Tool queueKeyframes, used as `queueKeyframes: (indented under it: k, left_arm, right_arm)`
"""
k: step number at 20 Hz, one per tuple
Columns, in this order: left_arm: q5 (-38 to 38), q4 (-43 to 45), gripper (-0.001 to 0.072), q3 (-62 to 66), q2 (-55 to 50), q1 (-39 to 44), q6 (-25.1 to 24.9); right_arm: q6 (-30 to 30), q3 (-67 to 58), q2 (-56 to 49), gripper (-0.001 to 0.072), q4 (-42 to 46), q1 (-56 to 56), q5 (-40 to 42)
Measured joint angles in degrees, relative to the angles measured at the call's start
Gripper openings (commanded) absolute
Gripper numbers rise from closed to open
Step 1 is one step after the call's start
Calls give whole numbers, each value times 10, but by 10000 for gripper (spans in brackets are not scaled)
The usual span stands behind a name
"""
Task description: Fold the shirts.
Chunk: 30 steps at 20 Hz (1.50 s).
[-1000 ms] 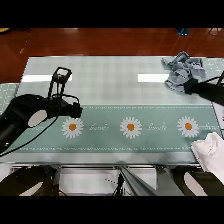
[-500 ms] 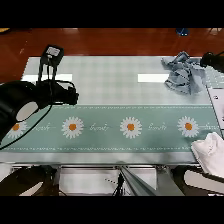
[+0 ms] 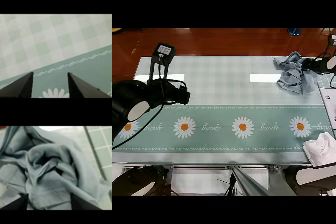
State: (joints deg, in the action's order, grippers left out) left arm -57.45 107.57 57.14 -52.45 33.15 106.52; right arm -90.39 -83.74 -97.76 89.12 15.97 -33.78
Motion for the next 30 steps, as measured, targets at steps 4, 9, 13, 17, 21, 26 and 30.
queueKeyframes:
  k: [4,9,13,17,21,26,30]
  left_arm:
    - [0,0,515,0,0,0,0]
    - [0,0,514,0,0,0,1]
    - [-1,0,514,4,1,0,0]
    - [-2,0,513,48,4,0,-24]
    - [-3,0,513,139,13,0,-55]
    - [-3,1,513,247,45,0,-66]
    - [-46,1,514,279,75,0,-69]
  right_arm:
    - [4,-4,-48,445,-2,-1,-2]
    - [4,-5,-71,22,-3,-1,-12]
    - [7,-4,-29,20,-3,-1,-33]
    - [22,-5,87,20,-29,-1,-11]
    - [70,-5,234,20,-143,-1,4]
    - [160,-5,406,19,-331,-1,-38]
    - [184,-5,495,19,-410,-1,-123]
